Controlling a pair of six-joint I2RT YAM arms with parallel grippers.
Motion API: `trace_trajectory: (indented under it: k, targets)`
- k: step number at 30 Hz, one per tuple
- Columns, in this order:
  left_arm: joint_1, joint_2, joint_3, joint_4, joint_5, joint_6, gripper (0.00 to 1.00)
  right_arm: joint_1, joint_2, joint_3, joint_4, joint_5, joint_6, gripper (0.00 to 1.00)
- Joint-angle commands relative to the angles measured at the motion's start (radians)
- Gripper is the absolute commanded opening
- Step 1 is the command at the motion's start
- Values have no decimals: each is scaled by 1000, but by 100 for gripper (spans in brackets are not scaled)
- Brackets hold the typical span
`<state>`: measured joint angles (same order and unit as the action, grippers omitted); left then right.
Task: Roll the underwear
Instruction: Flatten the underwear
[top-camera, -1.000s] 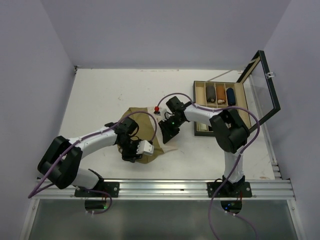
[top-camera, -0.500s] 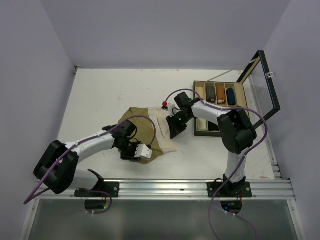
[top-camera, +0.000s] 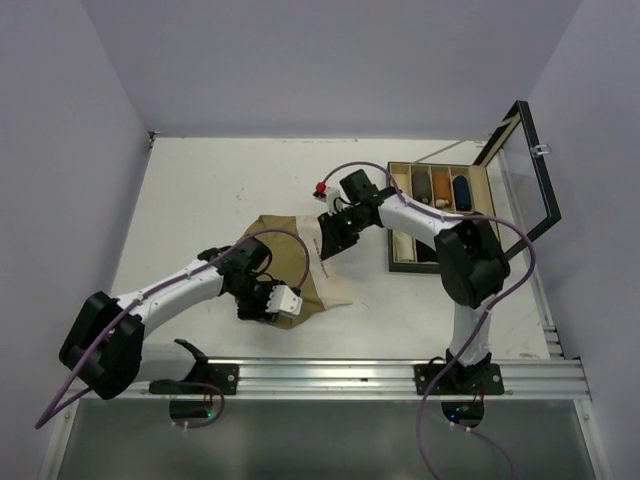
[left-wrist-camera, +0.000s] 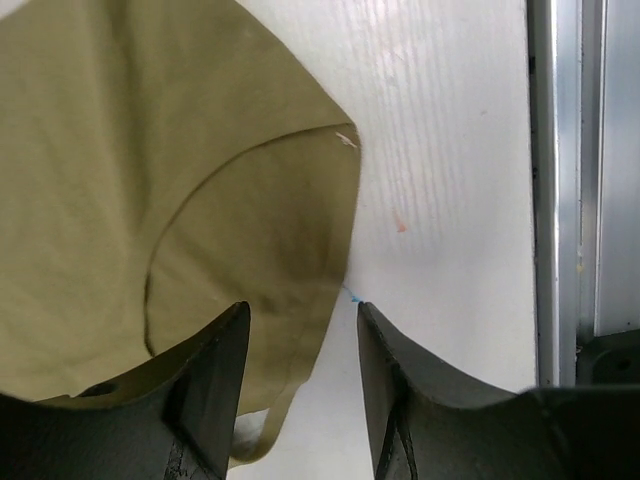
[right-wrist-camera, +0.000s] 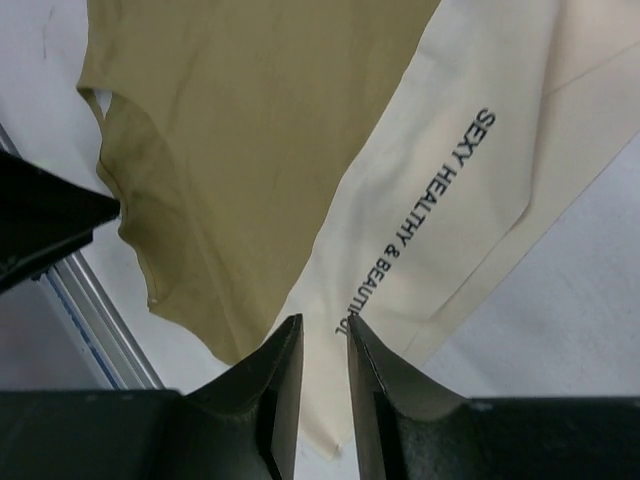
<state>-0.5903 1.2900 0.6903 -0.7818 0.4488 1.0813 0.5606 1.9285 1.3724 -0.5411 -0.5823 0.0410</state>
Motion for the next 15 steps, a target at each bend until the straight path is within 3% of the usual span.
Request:
trace_trajectory:
  k: [1, 7, 15]
  targets:
    - [0, 0, 46, 4, 28, -35, 50, 1, 71, 71, 96, 12, 76, 30]
    - [0, 46, -6, 81, 1, -77, 50, -2, 225, 157, 67, 9, 71, 31]
    - [0, 78, -113, 89, -35, -52, 44, -51, 241, 200, 17, 48, 17, 28]
